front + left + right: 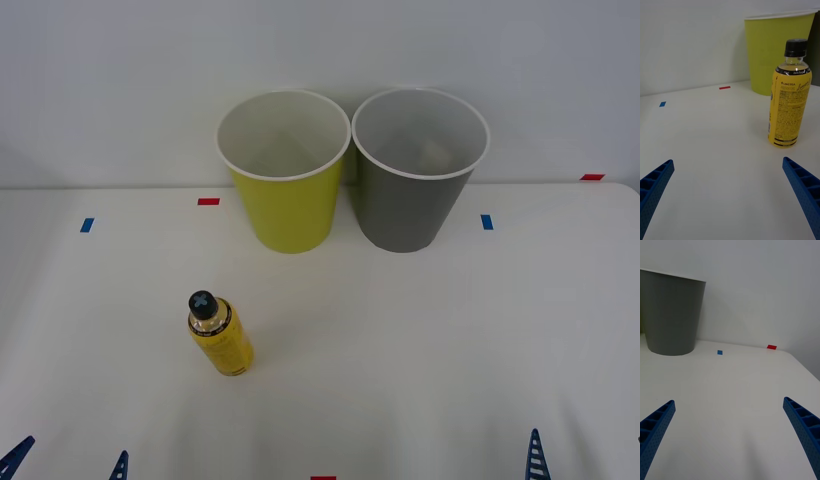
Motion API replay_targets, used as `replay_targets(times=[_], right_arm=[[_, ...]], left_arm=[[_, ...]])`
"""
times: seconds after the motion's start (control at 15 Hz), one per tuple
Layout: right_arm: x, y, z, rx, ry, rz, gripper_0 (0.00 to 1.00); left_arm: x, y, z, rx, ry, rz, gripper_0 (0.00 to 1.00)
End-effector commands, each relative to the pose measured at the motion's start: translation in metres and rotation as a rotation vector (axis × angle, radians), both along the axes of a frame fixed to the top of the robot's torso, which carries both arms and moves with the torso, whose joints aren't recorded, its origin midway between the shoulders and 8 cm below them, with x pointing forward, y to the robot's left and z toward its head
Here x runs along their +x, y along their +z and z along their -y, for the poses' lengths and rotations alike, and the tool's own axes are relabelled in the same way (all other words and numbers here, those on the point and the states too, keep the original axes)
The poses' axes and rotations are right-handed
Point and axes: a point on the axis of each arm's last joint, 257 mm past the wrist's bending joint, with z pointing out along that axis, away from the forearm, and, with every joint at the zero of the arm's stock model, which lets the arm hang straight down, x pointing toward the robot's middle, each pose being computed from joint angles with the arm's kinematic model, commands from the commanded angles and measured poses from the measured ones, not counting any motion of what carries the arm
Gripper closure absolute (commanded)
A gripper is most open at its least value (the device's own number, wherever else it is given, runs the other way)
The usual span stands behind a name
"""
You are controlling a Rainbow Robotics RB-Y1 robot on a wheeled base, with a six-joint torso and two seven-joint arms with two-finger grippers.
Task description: Put cans in the gray bin and PET bottles in the light green bin.
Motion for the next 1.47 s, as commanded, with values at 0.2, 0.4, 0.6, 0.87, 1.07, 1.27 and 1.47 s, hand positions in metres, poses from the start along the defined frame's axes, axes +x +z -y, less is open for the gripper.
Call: replay_targets(times=[0.2,0.4,0.6,0.87,1.07,1.27,1.47], right_arm=[[0.0000,0.0000,0.0000,0.000,0.000,0.000,0.00],[0.0000,0.0000,0.0000,0.000,0.000,0.000,0.00],[0.0000,0.0000,0.0000,0.000,0.000,0.000,0.00],[0.0000,0.0000,0.0000,0.000,0.000,0.000,0.00],[0.0000,0.0000,0.0000,0.000,0.000,0.000,0.00],[0.0000,0.0000,0.0000,0.000,0.000,0.000,0.00],[0.0000,0.0000,0.0000,0.000,0.000,0.000,0.00]], left_arm=[[0.0000,0.0000,0.0000,0.000,0.000,0.000,0.00],[0.0000,0.0000,0.0000,0.000,0.000,0.000,0.00],[0.0000,0.0000,0.0000,0.000,0.000,0.000,0.00],[0.0000,0.0000,0.0000,0.000,0.000,0.000,0.00],[0.0000,0.0000,0.0000,0.000,0.000,0.000,0.00],[0.0000,0.0000,0.0000,0.000,0.000,0.000,0.00],[0.0000,0.0000,0.0000,0.000,0.000,0.000,0.00]])
